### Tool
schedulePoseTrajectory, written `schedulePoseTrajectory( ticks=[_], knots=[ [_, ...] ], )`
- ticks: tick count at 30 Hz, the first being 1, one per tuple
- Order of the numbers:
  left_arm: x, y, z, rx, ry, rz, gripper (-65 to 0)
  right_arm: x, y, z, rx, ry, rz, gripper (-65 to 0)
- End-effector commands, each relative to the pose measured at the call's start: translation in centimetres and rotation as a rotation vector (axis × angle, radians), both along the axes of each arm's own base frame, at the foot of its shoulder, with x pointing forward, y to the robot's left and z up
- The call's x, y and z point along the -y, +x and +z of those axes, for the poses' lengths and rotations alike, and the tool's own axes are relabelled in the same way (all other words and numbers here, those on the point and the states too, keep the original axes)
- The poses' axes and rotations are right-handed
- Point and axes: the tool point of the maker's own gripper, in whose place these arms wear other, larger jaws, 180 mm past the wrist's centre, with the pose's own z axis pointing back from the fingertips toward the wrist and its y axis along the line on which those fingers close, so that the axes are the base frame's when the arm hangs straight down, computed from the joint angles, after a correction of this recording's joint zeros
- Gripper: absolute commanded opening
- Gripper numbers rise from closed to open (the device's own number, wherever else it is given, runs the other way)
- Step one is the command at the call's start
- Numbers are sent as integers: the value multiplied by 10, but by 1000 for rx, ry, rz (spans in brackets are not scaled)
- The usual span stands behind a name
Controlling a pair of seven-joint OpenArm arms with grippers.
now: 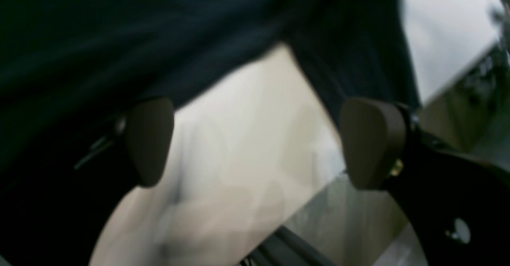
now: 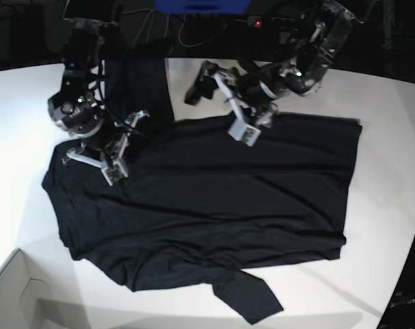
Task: Layout the t-shirt on the table in an organized manner, then fold the t-shirt properly
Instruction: 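Grasp the shirt shoulder with the right gripper and lift both grippers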
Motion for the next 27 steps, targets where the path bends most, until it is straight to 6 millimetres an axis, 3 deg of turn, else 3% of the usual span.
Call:
schedulePoseTrajectory(
  ticks=[1, 5, 8, 15, 23, 27],
  knots=[
    [12, 7, 13, 46, -28, -29, 0, -2, 12, 16, 57, 9, 9, -650],
    [42, -10, 1, 31, -4, -170, 0, -4, 14, 18, 62, 9, 15, -650],
    [54, -19, -13, 19, 42, -258, 0, -4, 15, 19, 65, 10, 15, -650],
    [63, -22, -39, -22, 97, -304, 0, 4, 30, 34, 110, -19, 18, -650],
    [71, -18, -50, -47, 108, -300, 0, 5, 38, 43, 134, -21, 16, -650],
    [73, -26, -54, -50, 121, -335, -11, 5, 38, 43, 134, -21, 16, -650]
  ],
)
